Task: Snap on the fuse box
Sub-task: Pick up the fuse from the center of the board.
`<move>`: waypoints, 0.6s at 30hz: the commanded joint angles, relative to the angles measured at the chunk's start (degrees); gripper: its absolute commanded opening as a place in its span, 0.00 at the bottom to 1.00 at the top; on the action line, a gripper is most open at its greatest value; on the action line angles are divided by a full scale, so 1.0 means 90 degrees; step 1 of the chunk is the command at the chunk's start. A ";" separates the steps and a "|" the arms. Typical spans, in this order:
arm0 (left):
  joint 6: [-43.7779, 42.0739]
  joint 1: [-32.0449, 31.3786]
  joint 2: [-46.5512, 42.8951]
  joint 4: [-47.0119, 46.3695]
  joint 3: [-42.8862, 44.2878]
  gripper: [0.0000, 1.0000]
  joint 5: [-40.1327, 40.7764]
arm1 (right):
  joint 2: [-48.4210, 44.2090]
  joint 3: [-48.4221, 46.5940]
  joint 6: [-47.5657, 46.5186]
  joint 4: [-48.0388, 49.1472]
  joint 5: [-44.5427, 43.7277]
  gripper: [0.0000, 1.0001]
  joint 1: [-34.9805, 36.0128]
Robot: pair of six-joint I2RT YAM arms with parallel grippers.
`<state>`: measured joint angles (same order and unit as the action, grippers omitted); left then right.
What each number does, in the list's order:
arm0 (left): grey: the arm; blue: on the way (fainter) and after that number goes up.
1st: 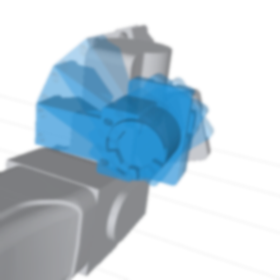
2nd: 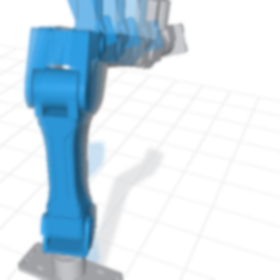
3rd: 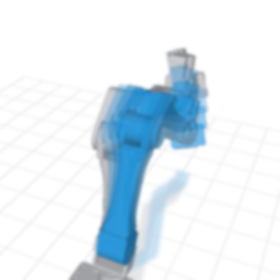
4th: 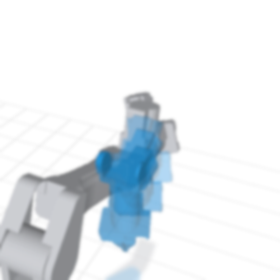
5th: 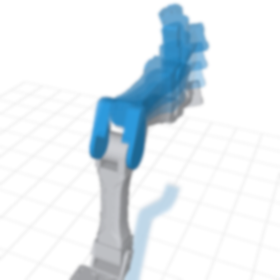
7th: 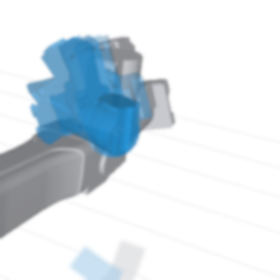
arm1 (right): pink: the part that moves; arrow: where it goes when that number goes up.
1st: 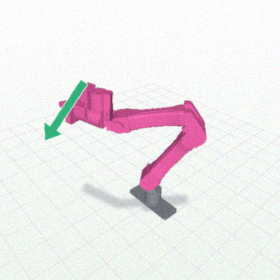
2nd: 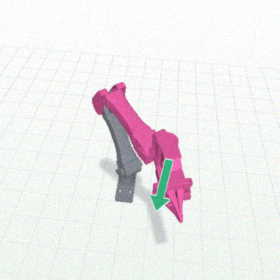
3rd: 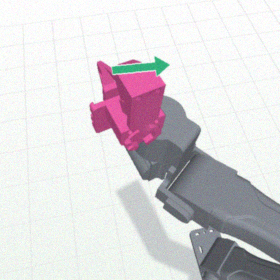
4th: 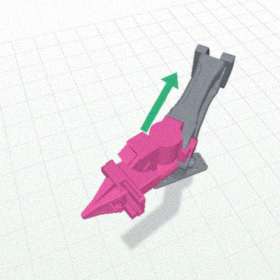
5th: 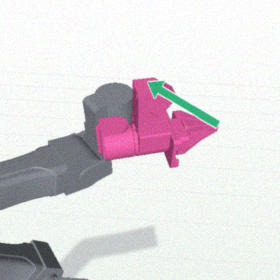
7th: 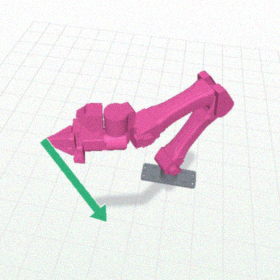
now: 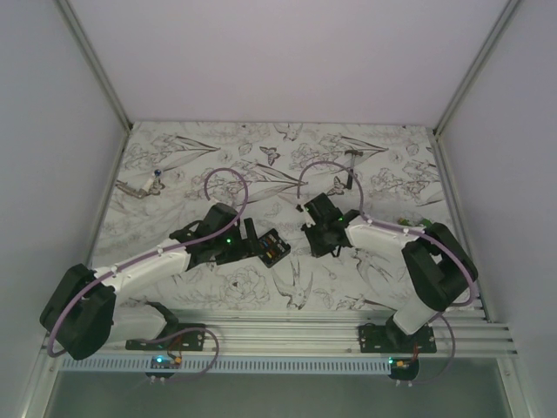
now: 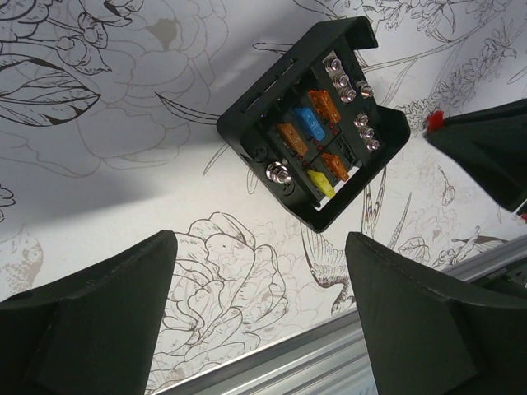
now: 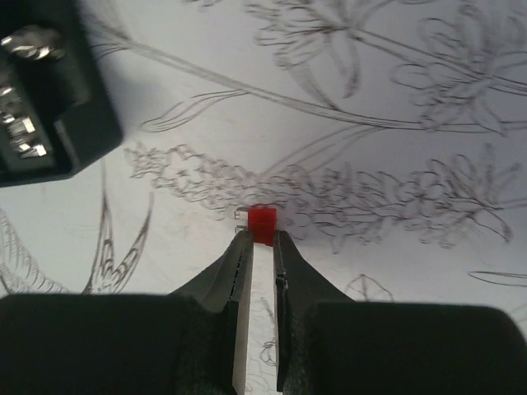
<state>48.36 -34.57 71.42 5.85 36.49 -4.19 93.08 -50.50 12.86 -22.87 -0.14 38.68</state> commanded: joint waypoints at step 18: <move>0.0105 -0.0069 0.0013 0.0078 0.0201 0.91 -0.0132 | -0.0738 0.0274 -0.0116 0.0260 0.0175 0.25 0.0479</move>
<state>48.84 -34.89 71.59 5.82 37.52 -4.89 87.88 -47.66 11.55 -22.74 2.48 42.48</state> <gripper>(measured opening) 0.903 0.221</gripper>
